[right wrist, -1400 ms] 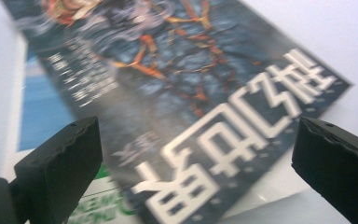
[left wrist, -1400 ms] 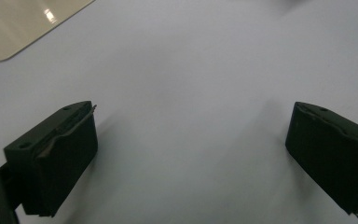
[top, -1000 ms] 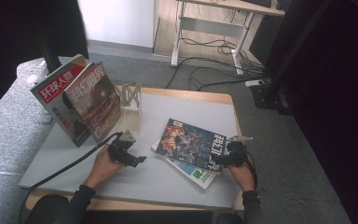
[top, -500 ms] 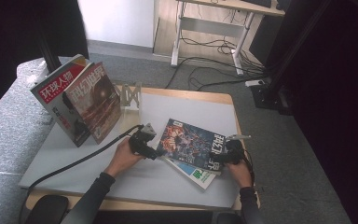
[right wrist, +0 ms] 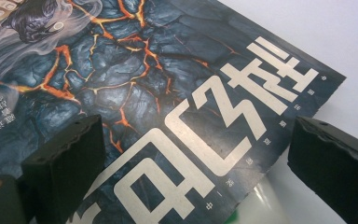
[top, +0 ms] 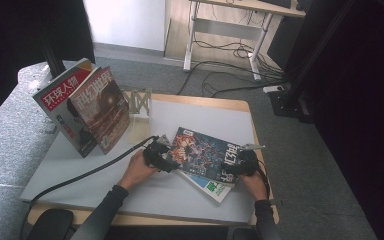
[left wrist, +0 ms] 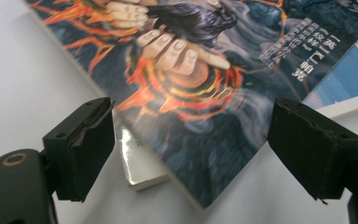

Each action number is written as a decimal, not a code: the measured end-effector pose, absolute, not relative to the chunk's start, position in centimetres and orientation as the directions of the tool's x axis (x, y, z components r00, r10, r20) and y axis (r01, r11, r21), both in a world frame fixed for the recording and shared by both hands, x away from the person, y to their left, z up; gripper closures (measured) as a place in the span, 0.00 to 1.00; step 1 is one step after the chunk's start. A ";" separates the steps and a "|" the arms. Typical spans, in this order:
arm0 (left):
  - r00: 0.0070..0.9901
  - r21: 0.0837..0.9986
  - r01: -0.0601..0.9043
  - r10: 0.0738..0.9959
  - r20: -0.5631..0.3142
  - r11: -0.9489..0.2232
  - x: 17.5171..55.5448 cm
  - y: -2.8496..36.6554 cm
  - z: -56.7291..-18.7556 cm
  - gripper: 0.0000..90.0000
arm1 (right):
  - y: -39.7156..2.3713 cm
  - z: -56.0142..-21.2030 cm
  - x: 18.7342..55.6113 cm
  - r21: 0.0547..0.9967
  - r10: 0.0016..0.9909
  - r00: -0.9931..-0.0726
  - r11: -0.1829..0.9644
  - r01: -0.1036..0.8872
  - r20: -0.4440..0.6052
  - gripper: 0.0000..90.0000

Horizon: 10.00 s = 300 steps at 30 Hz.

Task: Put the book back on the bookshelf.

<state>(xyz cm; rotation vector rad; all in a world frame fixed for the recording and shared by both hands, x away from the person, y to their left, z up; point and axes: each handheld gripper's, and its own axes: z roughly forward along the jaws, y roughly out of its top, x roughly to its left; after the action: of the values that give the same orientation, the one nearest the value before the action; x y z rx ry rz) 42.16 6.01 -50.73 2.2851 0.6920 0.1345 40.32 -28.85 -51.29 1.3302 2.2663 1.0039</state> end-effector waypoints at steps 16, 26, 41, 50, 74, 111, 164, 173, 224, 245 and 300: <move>0.828 0.671 0.455 0.556 -0.076 -0.585 39.3 8.4 -51.0 0.11 | -25.7 -51.1 40.3 0.714 0.817 -0.575 0.386 0.584 0.029 0.03; 0.826 0.677 0.455 0.558 -0.078 -0.578 37.6 8.4 -51.5 0.10 | -25.2 -51.2 40.5 0.712 0.817 -0.576 0.382 0.589 0.038 0.00; 0.837 0.681 0.461 0.534 -0.120 -0.569 35.4 8.0 -51.7 0.08 | -26.3 -51.0 35.4 0.697 0.796 -0.605 0.421 0.580 0.023 0.00; 0.854 0.677 0.454 0.500 -0.146 -0.579 34.1 7.8 -51.7 0.06 | -26.2 -51.3 34.4 0.682 0.781 -0.624 0.455 0.573 0.004 0.00; 0.869 0.726 0.378 0.491 -0.064 -0.575 40.7 6.8 -50.5 0.04 | -27.3 -51.8 35.0 0.709 0.804 -0.593 0.395 0.584 0.040 0.00; 0.828 0.671 0.477 0.547 -0.124 -0.568 45.9 4.7 -51.2 0.02 | -28.1 -51.8 34.9 0.713 0.832 -0.553 0.371 0.595 0.028 0.00; 0.846 0.653 0.444 0.527 -0.080 -0.613 35.8 9.2 -51.3 0.08 | -27.2 -51.8 41.5 0.715 0.915 -0.402 0.255 0.651 0.039 0.03; 0.854 0.668 0.437 0.511 -0.099 -0.602 34.9 9.2 -51.4 0.10 | -26.8 -51.1 39.9 0.717 0.898 -0.439 0.288 0.635 0.028 0.07; 0.874 0.772 0.346 0.481 -0.059 -0.534 33.3 8.3 -50.9 0.37 | -25.4 -51.2 35.8 0.735 0.880 -0.474 0.304 0.606 0.027 0.04; 0.853 0.710 0.440 0.502 -0.141 -0.549 35.8 8.6 -52.7 0.19 | -25.4 -51.0 39.8 0.730 0.871 -0.480 0.263 0.630 0.101 0.06; 0.854 0.711 0.440 0.500 -0.143 -0.548 35.8 8.7 -52.8 0.19 | -25.1 -48.5 45.4 0.768 0.878 -0.465 0.218 0.602 0.115 0.80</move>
<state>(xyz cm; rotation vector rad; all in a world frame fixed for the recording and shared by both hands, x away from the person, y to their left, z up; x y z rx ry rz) 35.76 8.69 -52.76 2.2304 0.6792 0.0971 45.39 -25.15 -48.48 1.3778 2.1534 1.1125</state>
